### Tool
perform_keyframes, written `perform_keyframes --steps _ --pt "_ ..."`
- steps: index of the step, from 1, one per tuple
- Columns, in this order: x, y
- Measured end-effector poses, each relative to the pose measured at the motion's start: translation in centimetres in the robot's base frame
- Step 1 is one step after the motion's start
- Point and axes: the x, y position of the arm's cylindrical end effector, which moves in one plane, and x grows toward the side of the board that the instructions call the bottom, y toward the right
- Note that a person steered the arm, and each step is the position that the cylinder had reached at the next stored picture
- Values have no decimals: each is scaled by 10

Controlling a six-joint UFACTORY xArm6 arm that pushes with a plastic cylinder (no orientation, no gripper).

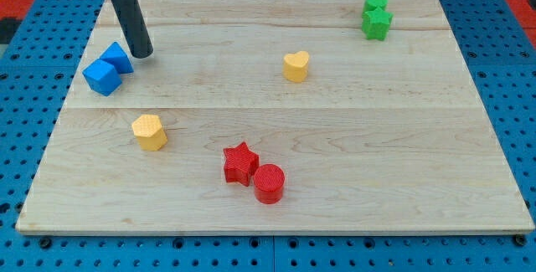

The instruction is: Push the yellow heart into the yellow hexagon

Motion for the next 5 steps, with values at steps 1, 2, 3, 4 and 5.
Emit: perform_keyframes --steps 1,2,3,4,5 --pt "0 0" --pt "0 1" --pt "0 5" --pt "0 8" --pt "0 12"
